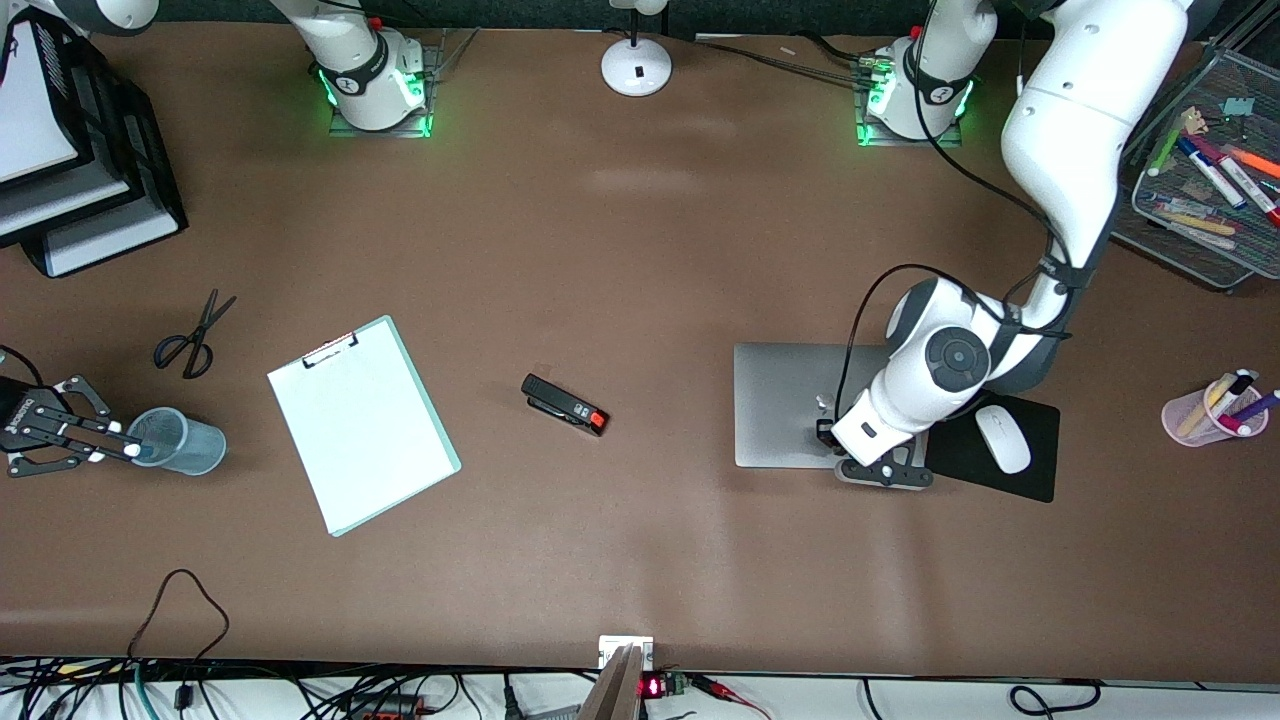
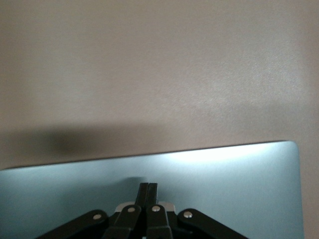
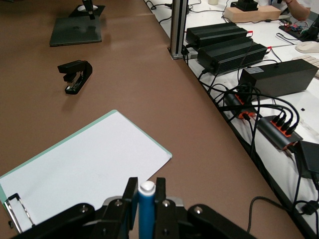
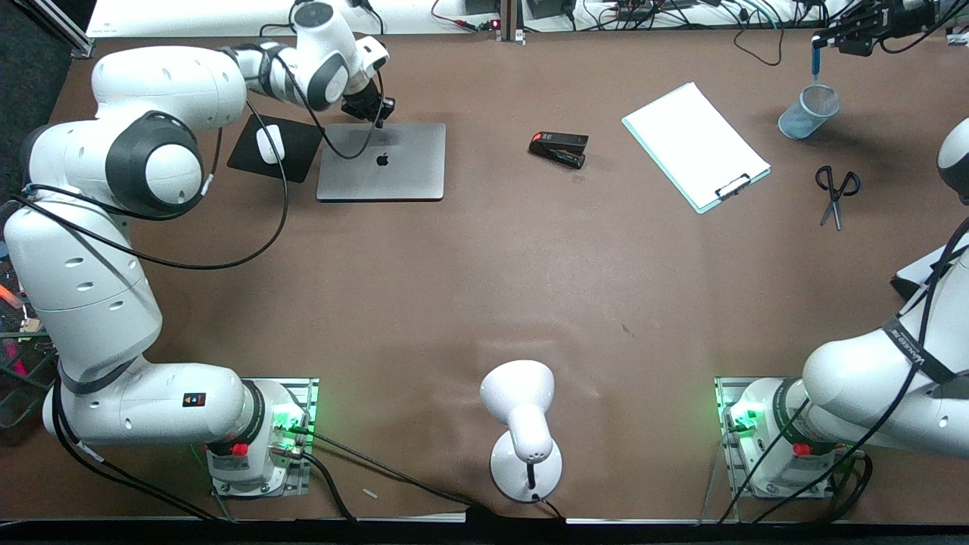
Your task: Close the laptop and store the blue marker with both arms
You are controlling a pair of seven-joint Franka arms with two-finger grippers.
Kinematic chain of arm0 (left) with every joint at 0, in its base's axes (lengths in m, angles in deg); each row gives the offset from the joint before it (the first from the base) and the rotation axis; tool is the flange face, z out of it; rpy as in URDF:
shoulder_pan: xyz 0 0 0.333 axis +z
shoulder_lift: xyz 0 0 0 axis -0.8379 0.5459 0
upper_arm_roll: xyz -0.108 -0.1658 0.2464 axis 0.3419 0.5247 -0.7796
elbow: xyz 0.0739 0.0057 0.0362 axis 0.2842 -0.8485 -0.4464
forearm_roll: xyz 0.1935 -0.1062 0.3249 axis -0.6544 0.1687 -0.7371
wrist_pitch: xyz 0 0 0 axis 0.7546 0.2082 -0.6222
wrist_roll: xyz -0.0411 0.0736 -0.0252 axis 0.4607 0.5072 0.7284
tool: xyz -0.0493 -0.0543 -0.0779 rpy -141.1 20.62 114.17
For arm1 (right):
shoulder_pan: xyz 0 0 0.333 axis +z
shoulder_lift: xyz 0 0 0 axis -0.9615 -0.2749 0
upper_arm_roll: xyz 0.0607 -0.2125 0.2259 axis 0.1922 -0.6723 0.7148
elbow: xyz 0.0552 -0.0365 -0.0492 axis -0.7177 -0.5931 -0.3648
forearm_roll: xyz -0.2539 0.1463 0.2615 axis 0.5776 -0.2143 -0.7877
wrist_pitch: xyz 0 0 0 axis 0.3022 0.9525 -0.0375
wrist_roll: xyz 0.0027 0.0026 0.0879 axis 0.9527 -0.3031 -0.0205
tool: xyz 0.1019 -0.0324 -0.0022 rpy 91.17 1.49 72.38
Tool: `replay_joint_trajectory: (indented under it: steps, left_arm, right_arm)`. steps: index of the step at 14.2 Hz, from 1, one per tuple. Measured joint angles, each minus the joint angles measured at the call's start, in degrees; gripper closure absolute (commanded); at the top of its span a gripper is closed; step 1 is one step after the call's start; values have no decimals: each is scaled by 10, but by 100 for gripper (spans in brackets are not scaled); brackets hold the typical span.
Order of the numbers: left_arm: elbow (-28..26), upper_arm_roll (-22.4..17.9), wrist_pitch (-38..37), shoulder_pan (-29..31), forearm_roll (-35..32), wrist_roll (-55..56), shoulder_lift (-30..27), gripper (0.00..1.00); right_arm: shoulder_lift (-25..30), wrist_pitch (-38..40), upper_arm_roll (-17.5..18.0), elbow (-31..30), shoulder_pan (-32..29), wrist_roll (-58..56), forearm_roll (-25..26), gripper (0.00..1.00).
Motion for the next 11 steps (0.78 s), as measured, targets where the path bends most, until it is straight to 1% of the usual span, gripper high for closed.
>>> replay_joint_trajectory:
  steps: [2, 4, 5, 6, 7, 8, 11]
  left_arm:
    - [12, 3, -74, 0, 0, 0, -38, 99]
    - [13, 15, -153, 0, 0, 0, -85, 94]
    - [13, 22, -189, -1, 0, 0, -106, 86]
    - [13, 28, -221, -1, 0, 0, -124, 63]
    - [13, 32, -251, -1, 0, -1, -142, 26]
    - [14, 34, -277, -1, 0, -3, -160, 0]
    - [26, 34, -317, 0, 10, -10, -208, 0]
  right_arm:
    - [-11, 10, 0, 0, -12, -22, -11, 100]
    - [-23, 22, 0, 0, -24, -33, -15, 96]
    - [-29, 28, 0, 0, -30, -36, -16, 73]
    - [-35, 35, 0, 0, -34, -38, -17, 43]
    - [-40, 41, 0, 0, -38, -40, -17, 0]
    - [-42, 44, 0, 0, -40, -40, -18, 0]
    - [-42, 53, 1, 1, -41, -28, -17, 0]
